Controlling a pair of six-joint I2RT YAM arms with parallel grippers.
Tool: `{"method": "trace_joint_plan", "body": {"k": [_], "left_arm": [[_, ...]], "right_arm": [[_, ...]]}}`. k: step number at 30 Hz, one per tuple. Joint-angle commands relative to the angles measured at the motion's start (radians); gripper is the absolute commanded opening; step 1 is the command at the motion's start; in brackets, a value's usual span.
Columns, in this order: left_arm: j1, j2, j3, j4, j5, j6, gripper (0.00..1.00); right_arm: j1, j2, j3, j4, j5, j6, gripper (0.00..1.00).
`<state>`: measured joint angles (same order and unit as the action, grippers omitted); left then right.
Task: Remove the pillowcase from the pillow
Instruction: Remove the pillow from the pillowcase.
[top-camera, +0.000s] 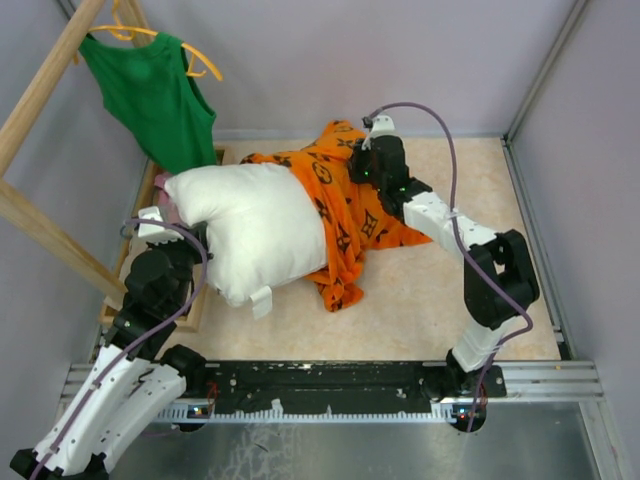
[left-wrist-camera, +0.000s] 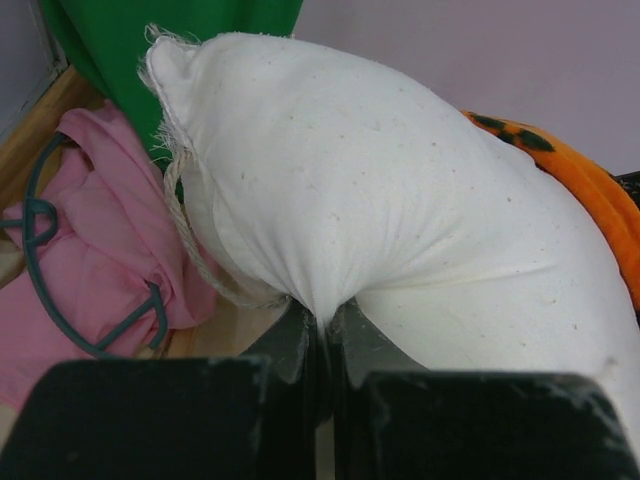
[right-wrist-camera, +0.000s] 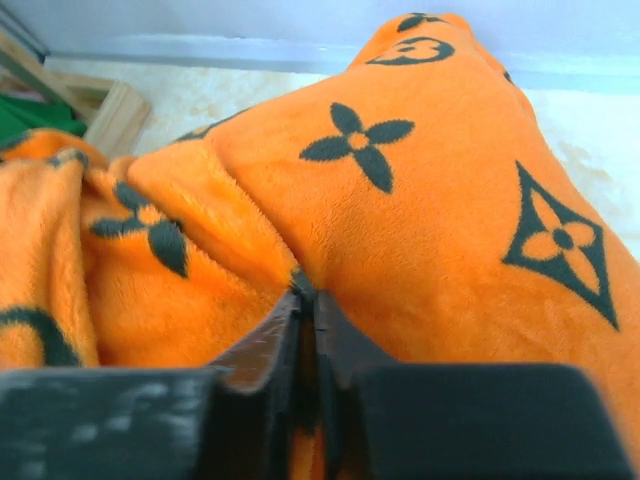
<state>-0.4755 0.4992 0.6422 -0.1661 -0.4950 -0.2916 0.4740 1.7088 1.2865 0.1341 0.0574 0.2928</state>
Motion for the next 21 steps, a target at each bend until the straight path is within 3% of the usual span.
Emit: {"method": "trace_joint_plan", "body": {"k": [1,6,8,10,17,21], "left_arm": [[0.006,-0.021,0.052,0.093,-0.054,0.003,0.0],[0.005,-0.034,0.047,0.095,-0.069,-0.004,0.0],[0.006,-0.044,0.045,0.097,-0.087,-0.008,0.0],[0.004,-0.054,0.045,0.094,-0.111,-0.015,0.0],[0.003,-0.077,0.048,0.068,-0.203,-0.054,0.0],[0.004,-0.089,0.048,0.055,-0.232,-0.079,0.0]], "right_arm": [[-0.075,0.033,0.092,-0.117,0.094,-0.044,0.0],[-0.34,-0.018,0.011,-0.067,-0.02,0.201,0.0],[-0.455,-0.078,-0.077,0.001,-0.016,0.392,0.0],[-0.523,-0.151,-0.157,0.063,0.033,0.467,0.0],[-0.537,-0.407,-0.324,0.055,0.494,0.557,0.0],[-0.535,-0.396,-0.3,-0.082,0.561,0.597,0.0]]}}
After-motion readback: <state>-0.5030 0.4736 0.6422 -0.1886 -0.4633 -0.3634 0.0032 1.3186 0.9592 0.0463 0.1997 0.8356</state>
